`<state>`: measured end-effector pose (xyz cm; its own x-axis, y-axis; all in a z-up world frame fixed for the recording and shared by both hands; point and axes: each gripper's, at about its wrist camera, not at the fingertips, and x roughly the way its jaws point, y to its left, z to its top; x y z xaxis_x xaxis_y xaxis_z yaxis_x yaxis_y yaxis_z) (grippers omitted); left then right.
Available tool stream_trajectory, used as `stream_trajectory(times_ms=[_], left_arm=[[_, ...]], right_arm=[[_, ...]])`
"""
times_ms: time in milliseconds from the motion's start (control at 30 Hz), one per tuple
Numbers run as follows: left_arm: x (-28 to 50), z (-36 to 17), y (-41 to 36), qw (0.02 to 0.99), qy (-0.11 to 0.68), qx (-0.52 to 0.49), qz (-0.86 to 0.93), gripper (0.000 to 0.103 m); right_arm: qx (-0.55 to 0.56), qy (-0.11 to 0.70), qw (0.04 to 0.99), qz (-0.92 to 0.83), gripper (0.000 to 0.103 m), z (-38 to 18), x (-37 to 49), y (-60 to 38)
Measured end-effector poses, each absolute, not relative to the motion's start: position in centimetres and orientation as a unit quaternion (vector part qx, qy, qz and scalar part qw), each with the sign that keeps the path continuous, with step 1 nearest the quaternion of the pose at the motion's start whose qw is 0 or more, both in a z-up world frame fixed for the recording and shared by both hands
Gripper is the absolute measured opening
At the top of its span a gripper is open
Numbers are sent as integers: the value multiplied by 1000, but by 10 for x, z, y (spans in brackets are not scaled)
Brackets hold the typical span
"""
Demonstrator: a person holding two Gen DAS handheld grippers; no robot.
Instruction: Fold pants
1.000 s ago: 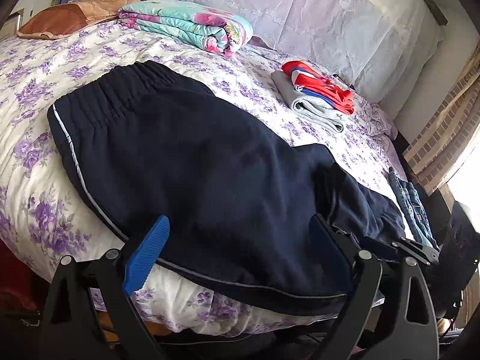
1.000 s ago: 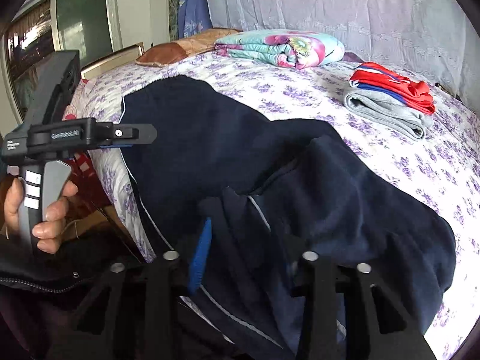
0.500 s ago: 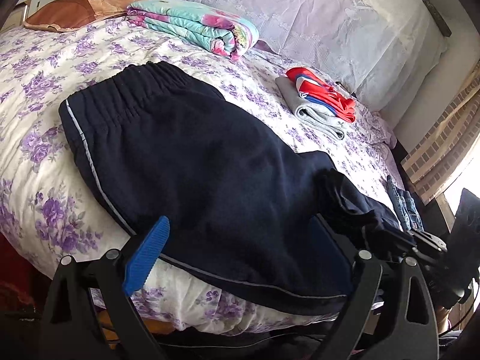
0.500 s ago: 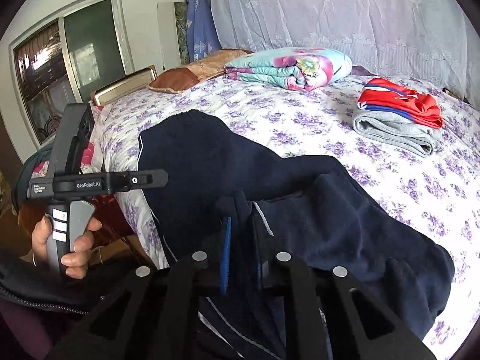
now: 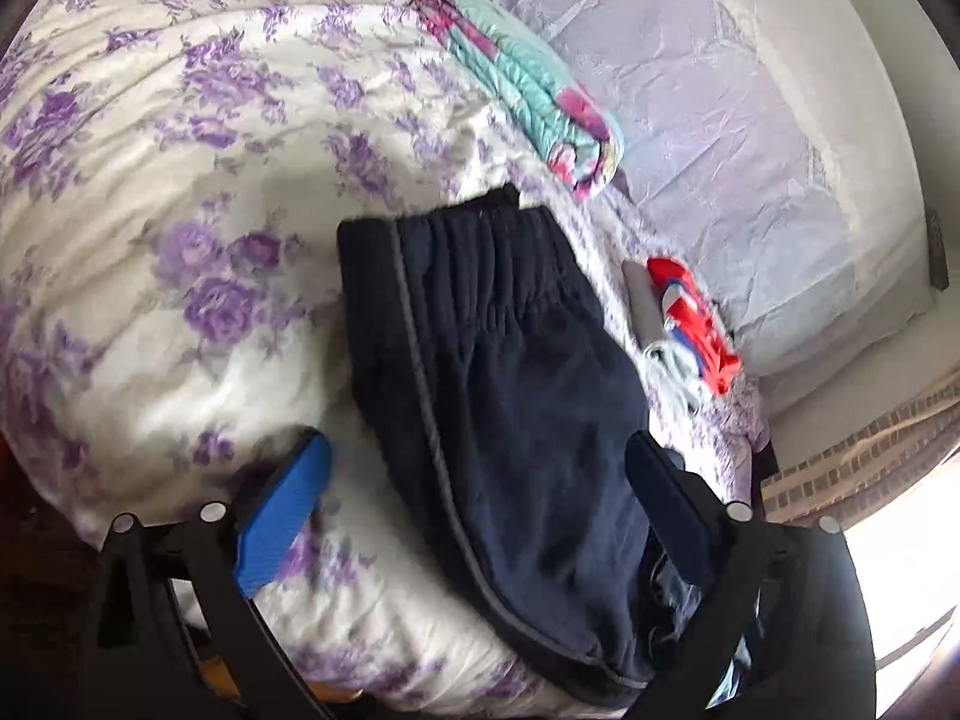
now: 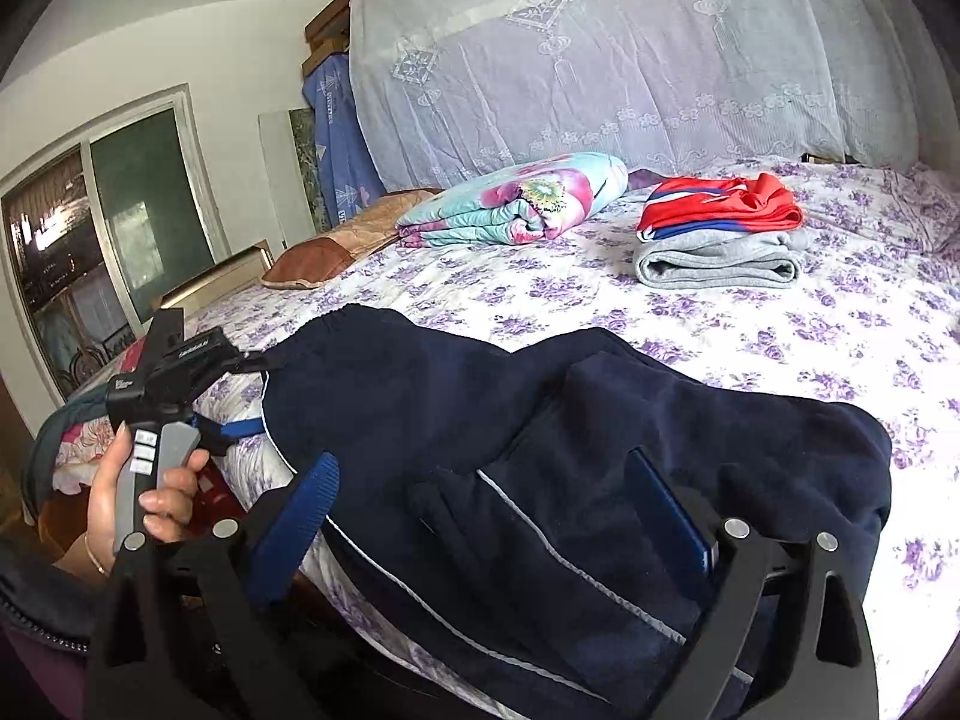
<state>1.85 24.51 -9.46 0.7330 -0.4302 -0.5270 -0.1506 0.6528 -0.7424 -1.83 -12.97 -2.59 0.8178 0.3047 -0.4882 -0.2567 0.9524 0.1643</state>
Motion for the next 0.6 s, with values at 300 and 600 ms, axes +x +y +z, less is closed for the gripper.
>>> stream_trajectory(times_ms=[300, 600], left_arm=[[56, -76, 217, 840, 339, -411, -100, 59], [17, 11, 125, 918, 301, -197, -169, 16]], right_arm=[[107, 225, 963, 103, 95, -24, -38, -178], [195, 175, 965, 7, 88, -19, -60, -267]])
